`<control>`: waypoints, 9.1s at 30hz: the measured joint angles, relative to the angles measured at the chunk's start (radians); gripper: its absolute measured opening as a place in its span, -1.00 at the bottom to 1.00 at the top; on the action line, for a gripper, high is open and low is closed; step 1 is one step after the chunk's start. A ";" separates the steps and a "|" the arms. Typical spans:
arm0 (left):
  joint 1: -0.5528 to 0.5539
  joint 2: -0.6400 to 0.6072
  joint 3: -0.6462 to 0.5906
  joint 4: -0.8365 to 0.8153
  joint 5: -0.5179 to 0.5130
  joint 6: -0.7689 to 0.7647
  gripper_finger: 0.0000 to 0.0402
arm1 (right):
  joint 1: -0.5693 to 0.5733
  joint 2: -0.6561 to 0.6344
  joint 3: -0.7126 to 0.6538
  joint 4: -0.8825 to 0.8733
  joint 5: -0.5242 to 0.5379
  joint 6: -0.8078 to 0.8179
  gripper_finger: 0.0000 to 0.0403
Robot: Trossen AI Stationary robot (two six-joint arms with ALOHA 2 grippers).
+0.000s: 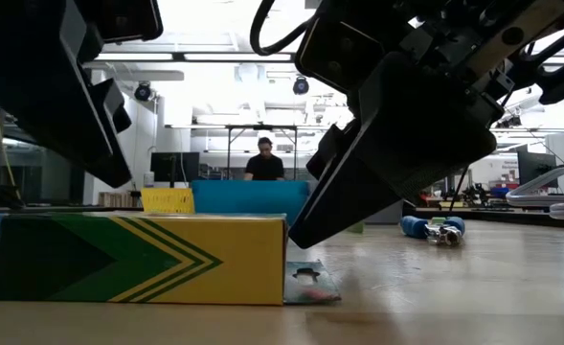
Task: Pick & Place School Supplies
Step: Put the crayon box into the blue bin
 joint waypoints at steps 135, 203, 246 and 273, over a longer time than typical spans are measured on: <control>-0.188 0.076 -0.001 0.017 -0.194 -0.087 -0.31 | -0.072 0.077 0.294 0.016 -0.082 -0.197 -0.55; -0.215 -0.065 0.001 -0.103 -0.198 0.029 -0.31 | 0.030 -0.020 0.531 -0.449 0.138 -0.366 -0.55; -0.297 -0.327 0.000 -0.458 -0.132 0.035 -0.31 | -0.051 -0.015 0.860 -0.707 0.359 0.297 -0.55; -0.297 -0.327 0.000 -0.475 -0.138 0.079 -0.31 | -0.002 -0.015 0.869 -1.049 0.337 0.780 -0.54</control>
